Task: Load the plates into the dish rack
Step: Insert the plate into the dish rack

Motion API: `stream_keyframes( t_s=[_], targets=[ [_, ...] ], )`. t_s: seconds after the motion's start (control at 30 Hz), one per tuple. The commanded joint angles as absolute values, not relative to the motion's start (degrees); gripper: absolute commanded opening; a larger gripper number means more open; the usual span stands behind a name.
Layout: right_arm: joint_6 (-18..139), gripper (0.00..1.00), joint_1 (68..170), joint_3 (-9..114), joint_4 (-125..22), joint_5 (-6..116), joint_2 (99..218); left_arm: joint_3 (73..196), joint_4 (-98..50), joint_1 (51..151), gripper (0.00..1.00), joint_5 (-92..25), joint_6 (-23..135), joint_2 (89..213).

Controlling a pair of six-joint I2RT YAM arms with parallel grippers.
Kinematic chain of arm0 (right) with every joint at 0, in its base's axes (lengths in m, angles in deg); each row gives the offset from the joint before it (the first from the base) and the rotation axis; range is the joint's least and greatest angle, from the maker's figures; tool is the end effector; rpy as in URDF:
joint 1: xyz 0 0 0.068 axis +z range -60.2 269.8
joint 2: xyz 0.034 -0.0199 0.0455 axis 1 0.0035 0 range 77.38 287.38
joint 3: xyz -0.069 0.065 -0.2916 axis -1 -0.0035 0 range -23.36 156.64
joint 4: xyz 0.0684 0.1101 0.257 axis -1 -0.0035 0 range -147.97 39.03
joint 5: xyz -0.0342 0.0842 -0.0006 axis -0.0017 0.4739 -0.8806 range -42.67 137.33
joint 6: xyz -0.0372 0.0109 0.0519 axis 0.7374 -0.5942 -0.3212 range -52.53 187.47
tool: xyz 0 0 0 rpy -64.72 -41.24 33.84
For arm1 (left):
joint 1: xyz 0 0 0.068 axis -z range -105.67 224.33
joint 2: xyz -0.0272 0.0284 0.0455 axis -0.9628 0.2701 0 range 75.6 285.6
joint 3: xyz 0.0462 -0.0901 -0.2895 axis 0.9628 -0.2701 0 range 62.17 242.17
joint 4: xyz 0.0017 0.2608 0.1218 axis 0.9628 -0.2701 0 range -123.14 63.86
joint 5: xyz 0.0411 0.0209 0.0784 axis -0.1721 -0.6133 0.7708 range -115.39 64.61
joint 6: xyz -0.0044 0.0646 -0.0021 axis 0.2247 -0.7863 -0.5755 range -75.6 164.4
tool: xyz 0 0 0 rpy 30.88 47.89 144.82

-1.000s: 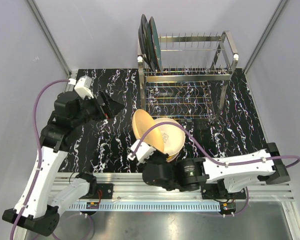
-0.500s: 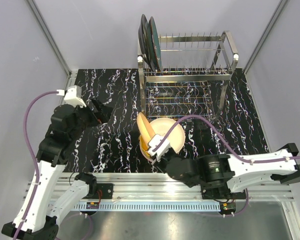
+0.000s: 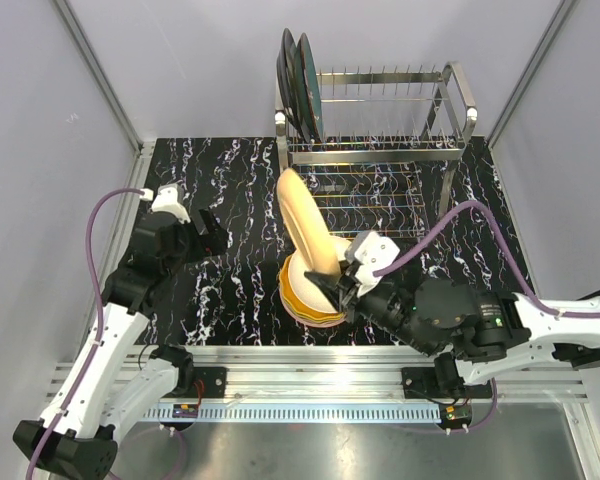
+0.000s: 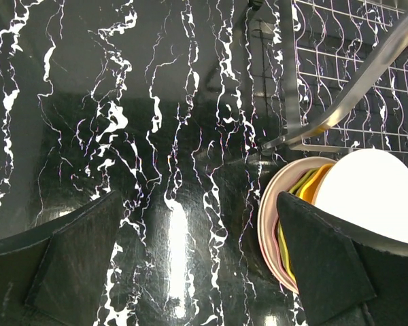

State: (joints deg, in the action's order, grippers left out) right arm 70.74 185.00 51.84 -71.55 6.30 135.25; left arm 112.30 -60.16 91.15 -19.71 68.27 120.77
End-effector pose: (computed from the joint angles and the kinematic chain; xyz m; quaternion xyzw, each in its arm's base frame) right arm 0.0134 0.2178 0.4988 -0.3584 0.6268 0.2854 0.6302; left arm 0.1782 -0.0487 0.3485 -0.0780 0.8577 -0.1361 0.4897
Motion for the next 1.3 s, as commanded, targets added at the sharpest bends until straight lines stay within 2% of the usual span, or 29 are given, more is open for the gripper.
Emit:
stream_keyframes(
  t_s=[0.0,0.3,0.37,0.47,0.7,1.0,1.27],
  targets=[
    [82.92,0.07,184.98,57.05,-60.65,0.14,135.74,113.06,-56.11,90.85,0.99,-18.18,66.72,120.61],
    [107.53,0.11,184.46,66.1,-42.8,-7.24,141.27,112.71,-55.85,89.45,0.99,-21.16,66.72,121.48],
    [109.66,0.12,180.17,70.22,-44.19,-8.91,144.34,112.53,-55.76,88.92,0.99,-22.13,66.98,122.01],
    [101.59,0.12,169.65,75.15,-56.04,-4.89,146.37,112.44,-55.32,88.05,0.99,-24.33,67.07,122.71],
    [89.9,0.12,152.67,79.02,-61.86,10.39,144.71,111.92,-54.62,85.67,0.99,-27.84,67.34,123.33],
    [76.64,0.15,138.5,97.03,-77.14,26.84,156.91,111.92,-54.09,81.72,0.99,-33.3,67.86,125.61],
    [63.09,0.15,123.12,104.69,-79.35,49.24,164.48,111.39,-53.47,80.05,0.99,-35.58,67.95,126.58]
  ],
)
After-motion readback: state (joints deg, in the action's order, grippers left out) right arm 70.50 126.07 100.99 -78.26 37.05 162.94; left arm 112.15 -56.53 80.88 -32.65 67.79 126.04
